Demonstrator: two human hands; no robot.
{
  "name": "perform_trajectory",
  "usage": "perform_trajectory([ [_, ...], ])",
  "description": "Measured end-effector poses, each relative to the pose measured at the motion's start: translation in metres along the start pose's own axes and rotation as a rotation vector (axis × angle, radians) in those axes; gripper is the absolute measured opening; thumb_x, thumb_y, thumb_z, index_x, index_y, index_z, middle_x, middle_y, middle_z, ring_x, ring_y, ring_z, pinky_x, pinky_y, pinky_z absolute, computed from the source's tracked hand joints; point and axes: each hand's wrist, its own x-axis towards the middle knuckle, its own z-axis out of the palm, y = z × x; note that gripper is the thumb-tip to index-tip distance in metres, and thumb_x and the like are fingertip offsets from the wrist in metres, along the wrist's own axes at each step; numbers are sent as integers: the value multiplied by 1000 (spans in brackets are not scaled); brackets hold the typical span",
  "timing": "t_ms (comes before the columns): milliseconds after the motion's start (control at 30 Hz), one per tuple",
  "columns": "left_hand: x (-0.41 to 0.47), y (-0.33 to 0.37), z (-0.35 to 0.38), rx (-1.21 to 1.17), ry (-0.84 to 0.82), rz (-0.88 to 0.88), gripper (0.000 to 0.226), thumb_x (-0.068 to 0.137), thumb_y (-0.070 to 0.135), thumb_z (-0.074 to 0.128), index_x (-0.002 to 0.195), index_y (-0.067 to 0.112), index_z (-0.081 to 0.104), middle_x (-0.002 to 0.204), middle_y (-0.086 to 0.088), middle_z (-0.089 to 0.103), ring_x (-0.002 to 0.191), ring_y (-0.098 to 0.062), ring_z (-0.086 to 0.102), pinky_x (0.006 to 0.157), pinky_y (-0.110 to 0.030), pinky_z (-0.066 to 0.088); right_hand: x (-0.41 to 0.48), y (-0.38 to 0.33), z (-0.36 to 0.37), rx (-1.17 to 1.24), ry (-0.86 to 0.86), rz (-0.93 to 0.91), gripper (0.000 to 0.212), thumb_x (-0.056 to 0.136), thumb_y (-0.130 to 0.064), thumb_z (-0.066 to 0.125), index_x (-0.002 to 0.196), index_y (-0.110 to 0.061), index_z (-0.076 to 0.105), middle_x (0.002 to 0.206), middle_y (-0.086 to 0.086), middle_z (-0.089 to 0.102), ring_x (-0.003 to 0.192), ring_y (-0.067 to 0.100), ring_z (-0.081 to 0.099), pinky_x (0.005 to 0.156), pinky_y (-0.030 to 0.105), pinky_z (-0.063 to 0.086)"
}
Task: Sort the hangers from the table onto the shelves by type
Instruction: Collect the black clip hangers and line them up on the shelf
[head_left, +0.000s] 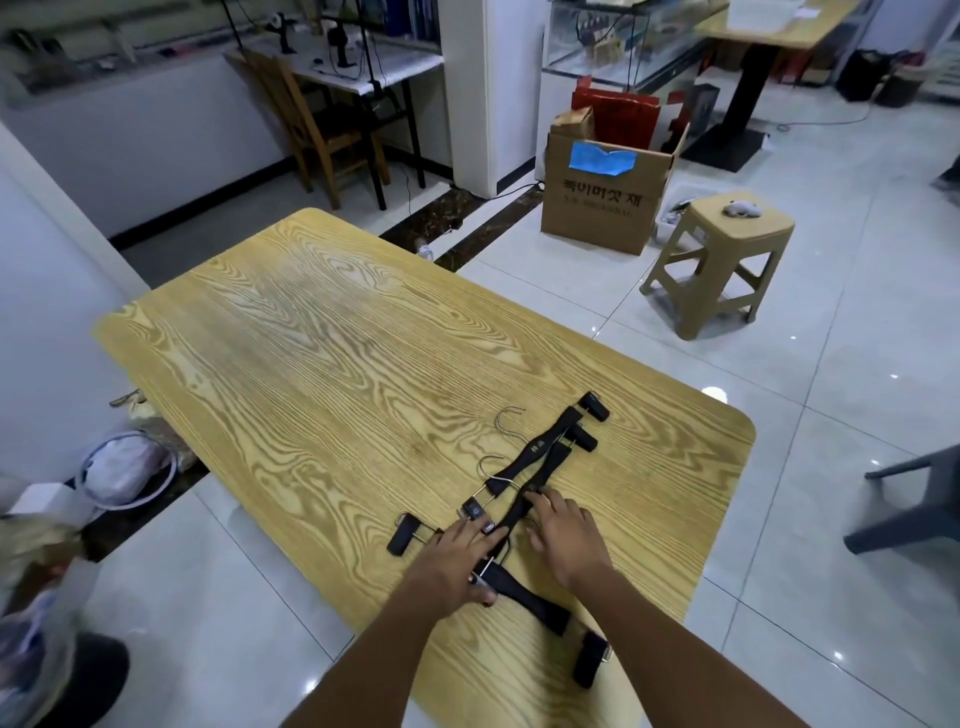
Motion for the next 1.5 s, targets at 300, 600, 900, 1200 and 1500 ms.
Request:
perform_trajectory([
  [300,1,-17,-13,-162,96,-12,42,98,17,44,140,15,37,142,-2,38,130,-18,38,107,-32,36,9,13,0,-50,41,-20,51,98,-19,45,146,-23,29,154,1,22,135,26,26,109,36,28],
  [600,10,-31,-12,225,34,100,42,92,27,51,132,20,42,129,0,42,122,-19,37,106,-33,24,30,14,-7,-209,101,-121,60,92,-9,53,146,-26,31,156,0,23,143,23,18,115,39,18],
  [900,24,-28,-11,267,-30,190,33,92,23,53,123,16,47,125,-2,45,121,-21,37,99,-35,28,47,22,-7,-449,71,-216,47,94,-11,48,140,-16,41,142,8,40,134,27,31,114,40,19],
  [1200,16,-18,-21,210,-23,133,32,90,13,54,121,15,50,126,-2,46,122,-20,38,99,-34,29,44,27,-16,-506,81,-249,43,96,-10,44,139,-13,42,138,8,44,130,28,36,114,39,21],
  [1500,7,-8,-32,173,-84,22,40,84,-3,47,119,16,48,126,-4,53,115,-24,45,92,-31,31,31,34,-32,-390,6,-261,34,99,-20,45,132,-21,49,128,0,56,120,24,48,109,33,28],
])
